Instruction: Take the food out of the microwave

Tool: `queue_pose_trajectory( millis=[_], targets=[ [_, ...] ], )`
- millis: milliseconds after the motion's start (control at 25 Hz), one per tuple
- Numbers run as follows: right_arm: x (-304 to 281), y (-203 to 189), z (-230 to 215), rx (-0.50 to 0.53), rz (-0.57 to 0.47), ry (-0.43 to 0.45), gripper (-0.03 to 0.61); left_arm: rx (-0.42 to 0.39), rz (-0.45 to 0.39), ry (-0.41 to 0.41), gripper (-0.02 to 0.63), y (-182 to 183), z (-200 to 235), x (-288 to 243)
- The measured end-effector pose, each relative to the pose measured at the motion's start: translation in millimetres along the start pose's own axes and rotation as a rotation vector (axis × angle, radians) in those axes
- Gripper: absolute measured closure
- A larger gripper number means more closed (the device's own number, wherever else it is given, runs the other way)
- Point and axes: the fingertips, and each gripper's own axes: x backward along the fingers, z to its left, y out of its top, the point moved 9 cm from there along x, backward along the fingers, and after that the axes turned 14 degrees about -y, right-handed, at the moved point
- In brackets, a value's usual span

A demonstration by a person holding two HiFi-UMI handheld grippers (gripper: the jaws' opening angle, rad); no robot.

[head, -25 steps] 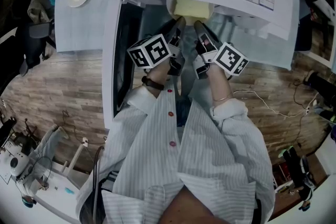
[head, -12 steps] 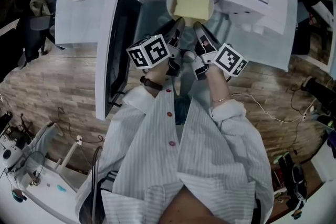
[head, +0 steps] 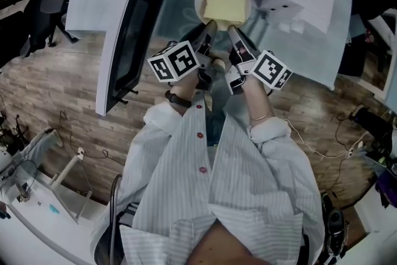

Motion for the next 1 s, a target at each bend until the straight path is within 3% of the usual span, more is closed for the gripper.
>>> queue_pose_trajectory(
  millis=[520, 760, 880, 1000],
  targets=[
    [39.0, -14.5, 7.7, 0.063, 0.085, 0.070, 0.509, 0.016, -0.111, 0.035, 0.540, -32.8, -34.0, 39.9],
    [55.5, -18.6, 16.2, 0.076, 0.104, 0.104, 0.509, 0.015, -0.146, 0.026, 0.540, -39.4, -51.4, 54.8],
    [62.7, -19.1, 24.7, 0.083, 0.100, 0.164, 0.511, 0.023, -0.160, 0.013, 0.540, -41.7, -60.2, 61.1],
    [74.8, -20.1, 27.0, 0.080, 0.098, 0.155, 0.511, 0.016, -0.169, 0.007, 0.540, -42.9, -71.4, 67.6]
  ],
)
